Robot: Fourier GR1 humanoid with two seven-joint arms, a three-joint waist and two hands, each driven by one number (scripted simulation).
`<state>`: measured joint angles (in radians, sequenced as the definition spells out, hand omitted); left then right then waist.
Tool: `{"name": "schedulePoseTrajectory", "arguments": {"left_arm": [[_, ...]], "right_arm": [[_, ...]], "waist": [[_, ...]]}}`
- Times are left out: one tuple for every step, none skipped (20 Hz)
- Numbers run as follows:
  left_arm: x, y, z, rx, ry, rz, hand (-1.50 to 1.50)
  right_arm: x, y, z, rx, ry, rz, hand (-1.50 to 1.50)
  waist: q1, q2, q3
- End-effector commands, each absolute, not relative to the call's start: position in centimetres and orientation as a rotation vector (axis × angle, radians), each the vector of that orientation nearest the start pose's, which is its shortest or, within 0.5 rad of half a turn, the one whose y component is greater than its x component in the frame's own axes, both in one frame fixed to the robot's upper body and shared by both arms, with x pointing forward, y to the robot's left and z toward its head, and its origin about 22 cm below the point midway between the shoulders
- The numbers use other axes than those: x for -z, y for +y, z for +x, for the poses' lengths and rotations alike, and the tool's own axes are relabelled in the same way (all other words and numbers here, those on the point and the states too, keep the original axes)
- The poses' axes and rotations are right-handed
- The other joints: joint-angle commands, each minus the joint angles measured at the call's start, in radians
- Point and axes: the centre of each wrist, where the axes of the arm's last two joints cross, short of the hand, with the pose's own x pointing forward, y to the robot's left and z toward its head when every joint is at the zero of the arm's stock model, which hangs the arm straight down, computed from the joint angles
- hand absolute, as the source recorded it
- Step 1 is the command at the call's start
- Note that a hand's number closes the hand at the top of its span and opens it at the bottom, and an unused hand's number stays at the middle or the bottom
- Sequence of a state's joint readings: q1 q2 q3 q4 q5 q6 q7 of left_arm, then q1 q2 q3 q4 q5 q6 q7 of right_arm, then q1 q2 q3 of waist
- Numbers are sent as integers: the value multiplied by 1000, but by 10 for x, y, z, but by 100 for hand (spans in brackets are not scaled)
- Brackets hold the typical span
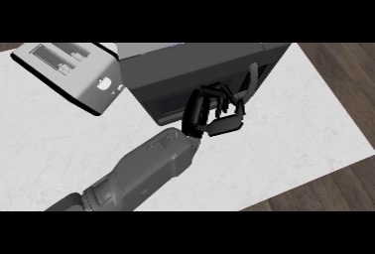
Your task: Pick up the milk, place it into the microwave and close the microwave
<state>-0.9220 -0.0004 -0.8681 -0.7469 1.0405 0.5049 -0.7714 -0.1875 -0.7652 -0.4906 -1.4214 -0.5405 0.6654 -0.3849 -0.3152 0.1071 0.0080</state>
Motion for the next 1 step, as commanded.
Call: {"name": "schedulePoseTrajectory", "arguments": {"left_arm": [[-43, 8, 363, 59, -1924, -343, 150]], "right_arm": [[-190, -481, 249, -421, -2227, 107, -150]], "waist": [[-5, 9, -1]]}}
